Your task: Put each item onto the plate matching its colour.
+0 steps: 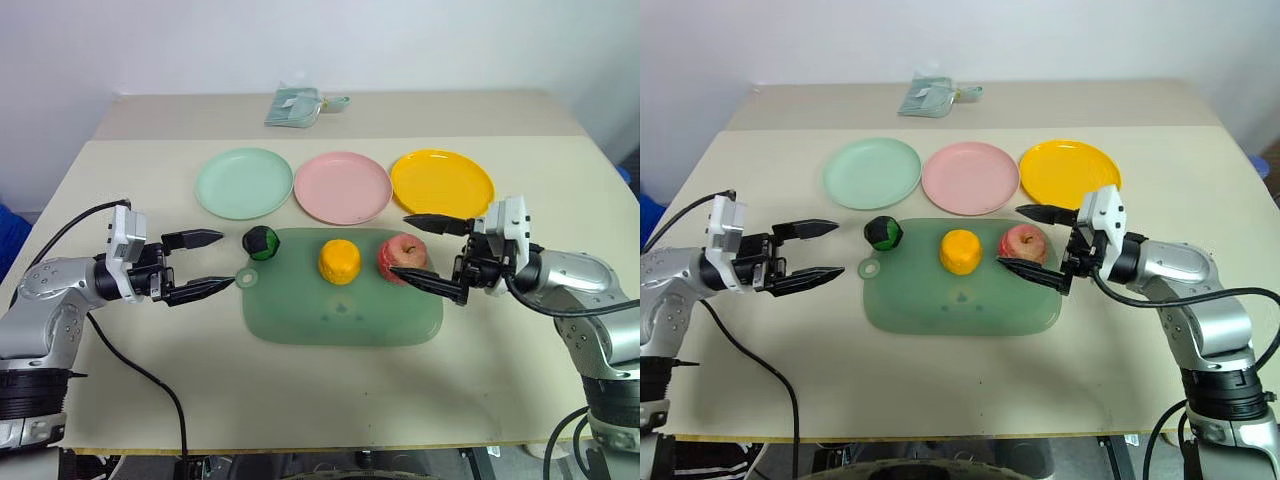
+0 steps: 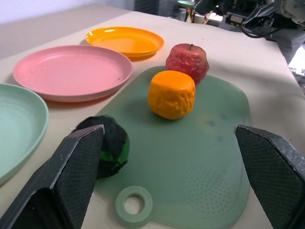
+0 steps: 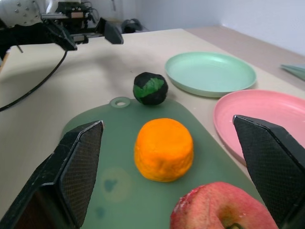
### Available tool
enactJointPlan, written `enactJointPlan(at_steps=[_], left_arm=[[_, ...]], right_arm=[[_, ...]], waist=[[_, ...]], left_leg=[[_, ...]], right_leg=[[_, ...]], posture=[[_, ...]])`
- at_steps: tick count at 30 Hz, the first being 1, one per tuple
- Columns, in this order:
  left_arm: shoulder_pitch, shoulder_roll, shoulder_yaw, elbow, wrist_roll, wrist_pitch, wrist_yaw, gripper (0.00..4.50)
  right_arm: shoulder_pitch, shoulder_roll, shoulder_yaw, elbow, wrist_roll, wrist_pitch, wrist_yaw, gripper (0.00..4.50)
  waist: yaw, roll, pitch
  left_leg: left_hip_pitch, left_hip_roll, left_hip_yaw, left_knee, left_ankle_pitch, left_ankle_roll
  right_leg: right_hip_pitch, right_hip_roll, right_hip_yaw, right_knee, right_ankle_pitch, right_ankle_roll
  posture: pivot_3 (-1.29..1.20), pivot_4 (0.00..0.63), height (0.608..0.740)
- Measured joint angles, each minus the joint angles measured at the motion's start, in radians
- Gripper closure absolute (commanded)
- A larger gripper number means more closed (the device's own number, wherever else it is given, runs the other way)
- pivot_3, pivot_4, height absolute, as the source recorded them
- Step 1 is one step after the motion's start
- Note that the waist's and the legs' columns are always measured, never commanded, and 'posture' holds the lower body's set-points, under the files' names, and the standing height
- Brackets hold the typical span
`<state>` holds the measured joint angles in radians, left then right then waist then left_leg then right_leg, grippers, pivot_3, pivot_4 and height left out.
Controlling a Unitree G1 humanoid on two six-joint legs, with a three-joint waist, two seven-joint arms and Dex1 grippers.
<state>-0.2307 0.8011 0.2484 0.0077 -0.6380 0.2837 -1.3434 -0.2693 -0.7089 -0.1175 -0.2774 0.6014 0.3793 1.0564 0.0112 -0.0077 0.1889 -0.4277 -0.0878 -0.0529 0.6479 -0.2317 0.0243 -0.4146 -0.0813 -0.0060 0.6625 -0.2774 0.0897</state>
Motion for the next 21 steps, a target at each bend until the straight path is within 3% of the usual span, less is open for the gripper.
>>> enactJointPlan(at_steps=[7,13,21], left_arm=[[0.013,-0.009,0.020,0.004,0.005,-0.022,0.029,0.00],[-0.125,-0.101,-0.010,0.114,0.069,-0.101,0.106,0.00],[-0.252,-0.222,-0.148,0.264,0.169,-0.097,0.174,0.00]], right_arm=[[-0.044,0.001,0.013,0.024,-0.007,-0.007,0.011,0.07],[-0.034,-0.008,0.007,0.017,-0.007,-0.001,0.009,0.07],[-0.033,0.007,0.005,0.009,-0.007,-0.013,-0.033,0.07]], waist=[[0.003,0.000,0.000],[0.002,0.000,0.000],[0.000,0.000,0.000]], left_leg=[[0.000,0.000,0.000,0.000,0.000,0.000],[0.001,0.000,0.000,0.001,0.000,0.000],[0.001,0.000,0.000,0.001,0.000,0.000]], right_leg=[[0.000,0.000,0.000,0.000,0.000,0.000],[0.001,0.000,-0.001,0.000,0.000,0.000],[0.001,0.001,-0.001,0.001,0.000,0.000]], posture=[[0.00,0.150,0.729],[0.00,0.150,0.729],[0.00,0.150,0.729]])
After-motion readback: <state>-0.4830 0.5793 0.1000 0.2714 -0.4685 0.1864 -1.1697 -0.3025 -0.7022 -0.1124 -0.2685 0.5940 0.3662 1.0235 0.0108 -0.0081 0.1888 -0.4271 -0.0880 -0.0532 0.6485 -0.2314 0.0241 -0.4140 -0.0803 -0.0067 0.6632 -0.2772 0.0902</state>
